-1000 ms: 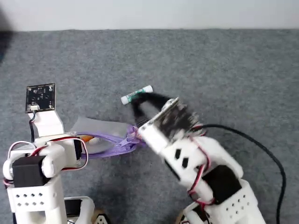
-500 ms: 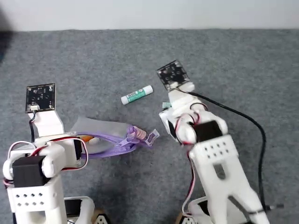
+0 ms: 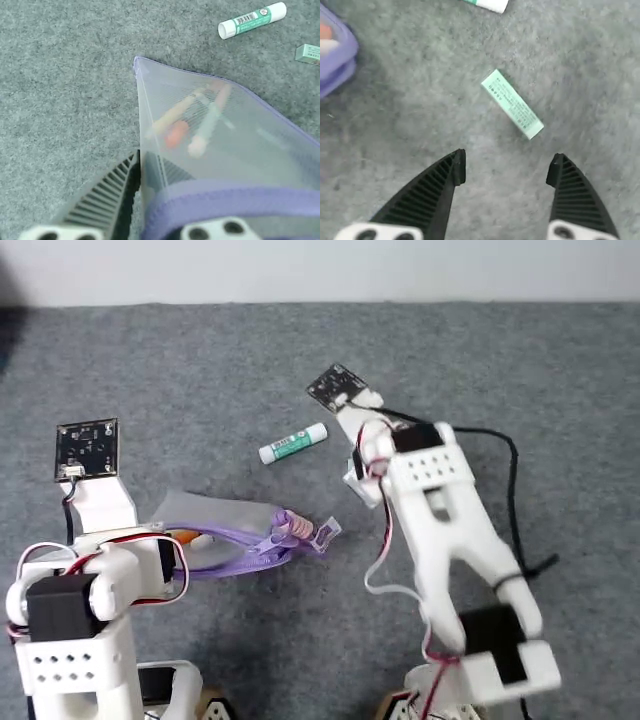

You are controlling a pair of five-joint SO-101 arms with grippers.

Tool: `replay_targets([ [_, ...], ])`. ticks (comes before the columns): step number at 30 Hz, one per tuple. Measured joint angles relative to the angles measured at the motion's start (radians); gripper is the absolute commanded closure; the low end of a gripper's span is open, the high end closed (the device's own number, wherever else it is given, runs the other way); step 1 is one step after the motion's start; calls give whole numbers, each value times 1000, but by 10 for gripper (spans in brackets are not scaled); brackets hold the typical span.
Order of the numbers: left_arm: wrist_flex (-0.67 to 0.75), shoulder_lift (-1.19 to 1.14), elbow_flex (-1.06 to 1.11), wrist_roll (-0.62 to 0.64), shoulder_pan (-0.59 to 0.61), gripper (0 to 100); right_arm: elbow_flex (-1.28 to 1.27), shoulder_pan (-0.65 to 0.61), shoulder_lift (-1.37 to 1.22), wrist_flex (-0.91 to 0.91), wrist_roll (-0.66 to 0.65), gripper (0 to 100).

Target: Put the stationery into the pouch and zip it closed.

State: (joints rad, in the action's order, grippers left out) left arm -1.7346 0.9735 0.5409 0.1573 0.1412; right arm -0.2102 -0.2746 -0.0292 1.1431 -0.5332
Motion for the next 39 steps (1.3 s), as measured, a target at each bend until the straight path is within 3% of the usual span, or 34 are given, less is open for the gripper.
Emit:
replay_targets([
  [9,0,0,0,0,0,986,413,0,-377,215,-101,729],
  [18,0,0,0,0,0,986,717,14,-678,247,-213,731],
  [22,0,8,25,0,0,986,786,11,-750,284,-238,772],
  [28,0,9,29,0,0,986,809,17,-787,296,-258,993],
  [39,0,9,29,0,0,986,810,15,-752,370,-259,990],
])
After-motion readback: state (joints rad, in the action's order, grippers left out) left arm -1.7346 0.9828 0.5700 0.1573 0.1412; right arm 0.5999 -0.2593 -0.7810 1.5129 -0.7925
